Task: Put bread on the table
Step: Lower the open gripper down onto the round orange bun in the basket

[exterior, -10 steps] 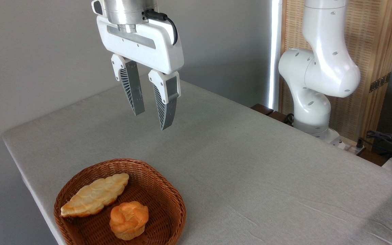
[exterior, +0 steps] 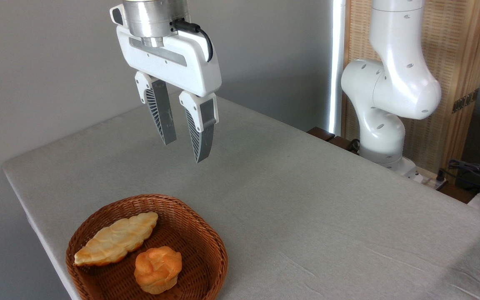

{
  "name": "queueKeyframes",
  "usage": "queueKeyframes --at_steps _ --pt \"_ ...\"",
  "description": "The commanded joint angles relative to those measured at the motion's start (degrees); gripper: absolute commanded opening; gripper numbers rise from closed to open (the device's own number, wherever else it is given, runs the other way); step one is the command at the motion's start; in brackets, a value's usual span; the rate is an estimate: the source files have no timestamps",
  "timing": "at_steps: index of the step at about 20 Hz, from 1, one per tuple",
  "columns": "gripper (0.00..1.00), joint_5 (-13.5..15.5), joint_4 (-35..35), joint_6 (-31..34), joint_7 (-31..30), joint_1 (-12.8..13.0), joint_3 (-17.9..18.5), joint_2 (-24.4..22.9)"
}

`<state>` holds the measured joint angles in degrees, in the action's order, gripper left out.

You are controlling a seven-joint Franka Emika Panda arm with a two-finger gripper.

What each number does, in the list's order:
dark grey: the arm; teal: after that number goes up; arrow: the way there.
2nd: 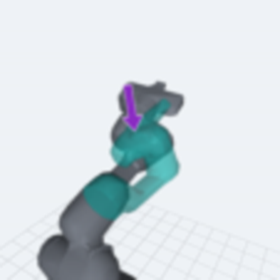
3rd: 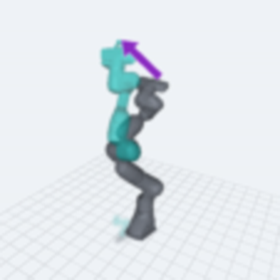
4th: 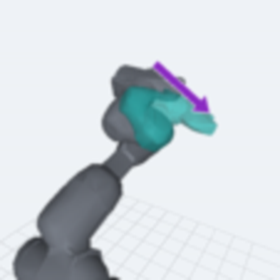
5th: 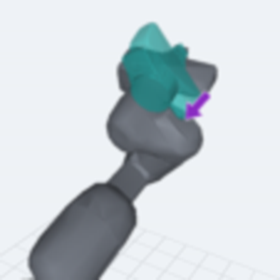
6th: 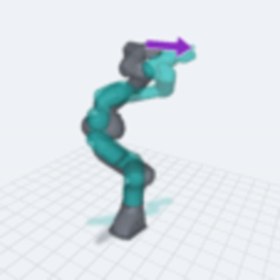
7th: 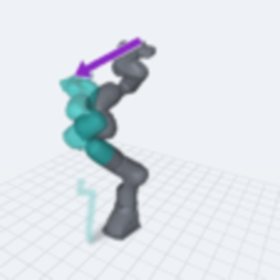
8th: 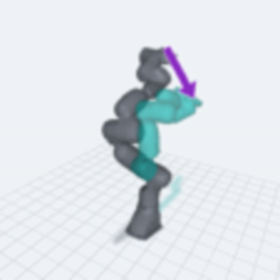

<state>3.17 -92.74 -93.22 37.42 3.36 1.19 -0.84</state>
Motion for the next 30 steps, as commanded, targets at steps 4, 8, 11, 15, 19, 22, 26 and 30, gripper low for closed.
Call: queueKeyframes --at_steps 4,8,11,15,19,22,26,30 --pt "1.00 -0.4 -0.5 -2.5 -0.2 0.3 0.1 0.2" --pt "1.00 -0.4 -5.3 -14.1 -0.5 0.4 0.1 1.4" --pt "1.00 -0.3 -8.2 -20.6 -0.1 0.4 -0.7 1.5" --pt "1.00 -0.4 -13.7 -31.4 0.0 0.5 -3.1 2.6" --pt "1.00 -2.5 -15.7 -34.2 5.6 0.2 -3.2 3.5" --pt "1.00 -7.1 -15.9 -34.2 13.7 -0.2 -1.0 4.1" --pt "1.00 -7.2 -16.4 -35.6 14.5 -0.3 -1.0 5.8" --pt "1.00 -7.3 -19.6 -42.5 14.5 -0.4 -1.0 7.1"
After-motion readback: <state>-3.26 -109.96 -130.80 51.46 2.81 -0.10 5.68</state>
